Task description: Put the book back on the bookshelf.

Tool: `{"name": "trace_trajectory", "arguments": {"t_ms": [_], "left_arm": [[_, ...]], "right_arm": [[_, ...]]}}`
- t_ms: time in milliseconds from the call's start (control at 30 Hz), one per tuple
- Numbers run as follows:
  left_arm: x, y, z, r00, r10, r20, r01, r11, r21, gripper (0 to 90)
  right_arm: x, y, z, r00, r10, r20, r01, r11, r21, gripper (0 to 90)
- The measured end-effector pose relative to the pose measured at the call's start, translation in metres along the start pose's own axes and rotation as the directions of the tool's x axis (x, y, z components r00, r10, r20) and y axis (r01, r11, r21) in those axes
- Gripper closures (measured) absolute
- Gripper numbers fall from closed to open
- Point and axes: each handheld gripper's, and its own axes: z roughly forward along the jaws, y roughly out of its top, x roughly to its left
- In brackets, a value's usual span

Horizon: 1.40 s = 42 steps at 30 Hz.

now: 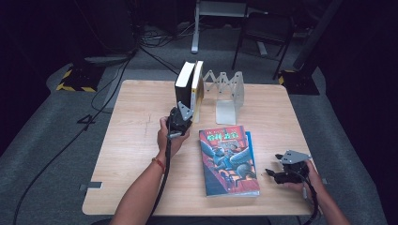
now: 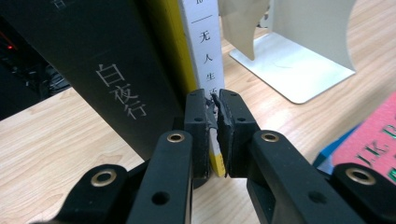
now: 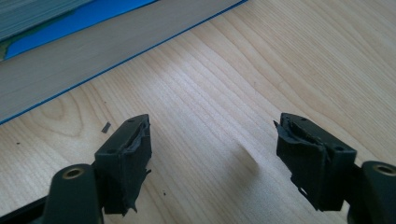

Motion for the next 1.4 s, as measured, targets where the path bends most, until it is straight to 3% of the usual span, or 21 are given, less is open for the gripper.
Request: {"name": "trace_trajectory", "arguments": {"t_ms": [167, 400, 467, 567, 633, 767, 833, 967, 1133, 1167, 1267, 1300, 1333, 1367, 1400], "left_arm": [[0.001, 0.003, 0.005, 0.9998, 0.006, -0.016, -0.006, 1.0000, 0.005, 81.9], [0.004, 0.005, 0.006, 1.0000, -0.001, -0.005, 0.001, 1.0000, 0.006, 78.6], [0.004, 0.004, 0.001, 0.9998, -0.007, 0.021, 0.007, 1.0000, -0.007, 76.8], [0.002, -0.001, -0.011, 0.9978, 0.023, 0.062, -0.023, 0.9997, -0.013, 75.0], [0.002, -0.006, -0.021, 0.9946, 0.020, 0.102, -0.018, 0.9997, -0.019, 74.6], [-0.001, -0.019, -0.037, 0.9872, 0.059, 0.148, -0.060, 0.9982, -0.002, 71.3], [-0.004, -0.027, -0.045, 0.9798, 0.075, 0.185, -0.077, 0.9970, 0.007, 70.4], [-0.012, -0.048, -0.058, 0.9570, 0.118, 0.265, -0.133, 0.9901, 0.043, 68.8], [-0.022, -0.079, -0.076, 0.9199, 0.144, 0.365, -0.193, 0.9760, 0.101, 61.8], [-0.022, -0.079, -0.076, 0.9199, 0.144, 0.365, -0.193, 0.9760, 0.101, 59.2], [-0.022, -0.092, -0.086, 0.9066, 0.128, 0.402, -0.191, 0.9742, 0.120, 56.9], [-0.022, -0.092, -0.086, 0.9066, 0.128, 0.402, -0.191, 0.9742, 0.120, 54.8], [-0.023, -0.096, -0.089, 0.9009, 0.129, 0.414, -0.196, 0.9730, 0.122, 53.2], [-0.023, -0.099, -0.092, 0.8981, 0.136, 0.418, -0.206, 0.9705, 0.126, 53.2], [-0.024, -0.105, -0.095, 0.8908, 0.137, 0.433, -0.213, 0.9681, 0.132, 51.2]], "right_arm": [[0.000, 0.000, 0.000, 1.0000, -0.003, 0.002, 0.003, 1.000, -0.001, 27.0], [0.000, 0.000, 0.000, 1.0000, 0.002, 0.001, -0.002, 1.000, 0.001, 26.9], [0.000, 0.000, -0.001, 1.0000, 0.006, -0.003, -0.006, 1.000, -0.007, 26.9], [-0.001, 0.000, -0.003, 0.9999, 0.010, -0.005, -0.010, 1.000, -0.011, 27.1], [-0.002, 0.000, -0.004, 0.9999, 0.011, -0.003, -0.011, 1.000, -0.015, 27.3], [0.000, 0.002, -0.008, 0.9999, 0.015, -0.008, -0.016, 1.000, -0.025, 27.5], [0.001, 0.003, -0.012, 0.9997, 0.021, -0.012, -0.021, 0.999, -0.035, 27.8], [0.003, 0.007, -0.019, 0.9992, 0.033, -0.023, -0.034, 0.998, -0.056, 31.3], [0.013, 0.015, -0.028, 0.9951, -0.002, -0.099, -0.004, 0.999, -0.054, 34.3], [0.013, 0.015, -0.028, 0.9951, -0.002, -0.099, -0.004, 0.999, -0.054, 34.3], [0.024, 0.024, -0.032, 0.9857, -0.044, -0.162, 0.036, 0.998, -0.057, 36.9], [0.024, 0.024, -0.032, 0.9857, -0.044, -0.162, 0.036, 0.998, -0.057, 36.9], [0.033, 0.027, -0.035, 0.9778, -0.072, -0.197, 0.063, 0.997, -0.049, 39.8], [0.033, 0.027, -0.035, 0.9778, -0.072, -0.197, 0.063, 0.997, -0.049, 39.8], [0.039, 0.026, -0.039, 0.9712, -0.091, -0.220, 0.083, 0.995, -0.046, 43.2]]}}
